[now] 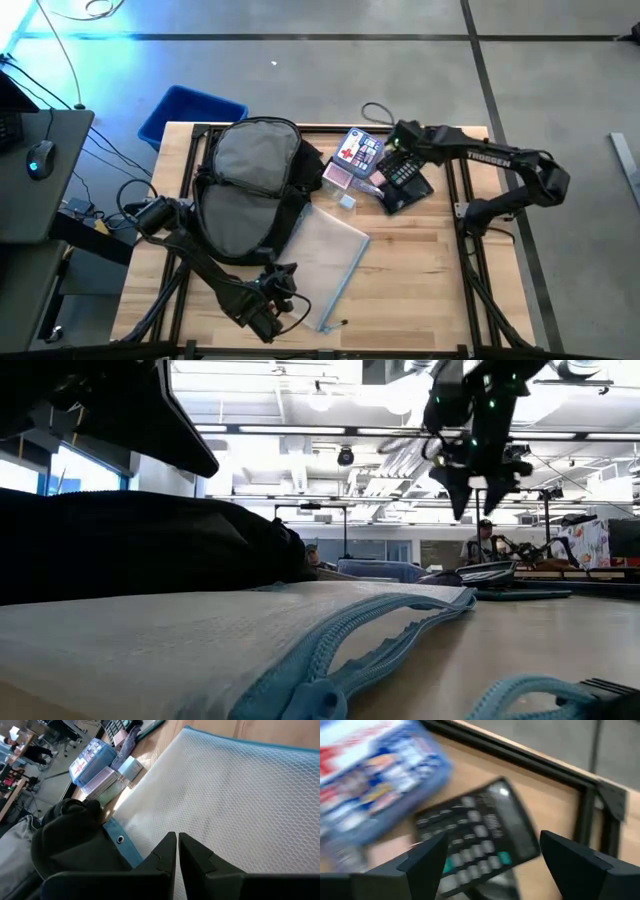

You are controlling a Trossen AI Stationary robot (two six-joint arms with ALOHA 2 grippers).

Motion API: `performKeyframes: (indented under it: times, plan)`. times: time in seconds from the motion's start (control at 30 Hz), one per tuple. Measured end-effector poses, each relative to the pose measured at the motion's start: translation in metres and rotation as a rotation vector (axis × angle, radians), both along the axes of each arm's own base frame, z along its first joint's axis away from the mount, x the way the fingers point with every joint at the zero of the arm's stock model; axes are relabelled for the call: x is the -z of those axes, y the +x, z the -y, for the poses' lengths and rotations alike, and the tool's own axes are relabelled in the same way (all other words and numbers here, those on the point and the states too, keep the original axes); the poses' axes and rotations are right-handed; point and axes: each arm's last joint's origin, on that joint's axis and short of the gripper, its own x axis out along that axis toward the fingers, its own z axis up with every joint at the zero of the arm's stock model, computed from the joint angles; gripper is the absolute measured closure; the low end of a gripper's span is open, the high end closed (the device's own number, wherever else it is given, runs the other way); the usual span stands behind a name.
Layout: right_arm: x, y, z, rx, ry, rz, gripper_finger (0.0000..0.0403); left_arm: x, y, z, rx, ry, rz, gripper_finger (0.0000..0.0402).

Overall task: Unpack backpack
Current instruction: Put the black calculator into the white zip bag

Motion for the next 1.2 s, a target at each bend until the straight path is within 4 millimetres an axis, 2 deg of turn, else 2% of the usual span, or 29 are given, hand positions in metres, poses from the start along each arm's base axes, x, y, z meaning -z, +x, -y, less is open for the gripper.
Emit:
performKeyframes:
  times: [0.2, 0.33, 0.57, 0.77, 0.97, 1.2]
  plan:
    - [0.027, -0.031, 0.024, 0.140, 0.116, 0.011, 0.0105, 0.000, 0.000, 0.000, 0.008, 0.001, -0.016, 0.0402]
    - [0.045, -0.041, 0.035, 0.161, 0.143, 0.098, 0.0105, 0.001, -0.001, 0.000, 0.019, -0.024, -0.055, 0.0402]
    - [0.074, -0.061, 0.038, 0.195, 0.182, 0.124, 0.0109, 0.001, 0.000, -0.001, 0.015, -0.026, -0.054, 0.0402]
    - [0.094, -0.071, 0.039, 0.156, 0.200, 0.212, 0.0132, 0.001, 0.001, -0.001, 0.014, -0.027, -0.052, 0.0402]
    - [0.101, -0.071, 0.041, 0.128, 0.173, 0.294, 0.0186, 0.001, 0.001, -0.001, 0.014, -0.027, -0.052, 0.0402]
    - [0.100, -0.070, 0.041, 0.107, 0.175, 0.317, 0.0302, 0.001, 0.001, -0.001, 0.014, -0.027, -0.052, 0.0402]
